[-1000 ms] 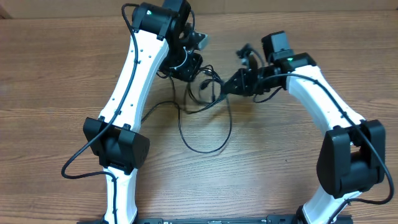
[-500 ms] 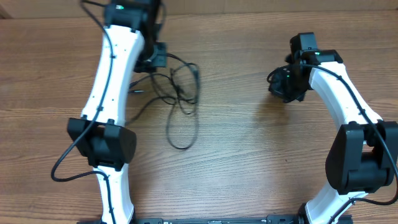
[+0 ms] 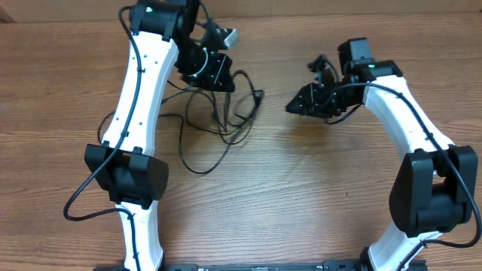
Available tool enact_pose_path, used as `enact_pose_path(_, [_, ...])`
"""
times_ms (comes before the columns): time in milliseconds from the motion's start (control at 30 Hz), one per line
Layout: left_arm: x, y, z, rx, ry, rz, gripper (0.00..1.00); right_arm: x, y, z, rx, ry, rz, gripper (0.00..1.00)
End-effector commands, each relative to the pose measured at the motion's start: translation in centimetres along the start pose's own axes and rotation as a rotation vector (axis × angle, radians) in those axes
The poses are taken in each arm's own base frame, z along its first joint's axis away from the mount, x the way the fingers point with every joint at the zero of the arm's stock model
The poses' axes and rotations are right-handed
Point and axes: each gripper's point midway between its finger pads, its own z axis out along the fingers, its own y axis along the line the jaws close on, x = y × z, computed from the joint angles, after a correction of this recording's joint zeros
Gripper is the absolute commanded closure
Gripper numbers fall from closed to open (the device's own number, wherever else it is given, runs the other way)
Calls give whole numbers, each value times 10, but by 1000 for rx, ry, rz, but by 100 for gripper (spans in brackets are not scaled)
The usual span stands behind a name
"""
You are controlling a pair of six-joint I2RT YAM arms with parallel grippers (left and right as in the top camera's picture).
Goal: Untangle cables
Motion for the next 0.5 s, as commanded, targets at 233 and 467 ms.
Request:
enact_pose_path(233, [-8,-57,-25,256,-115,195,96,-6,39,9,-120,-19,-171,42])
enact_pose_path(467, [-3,-72,-28,332,-120,263,96,-16,39,19,-43,-53,-239,33])
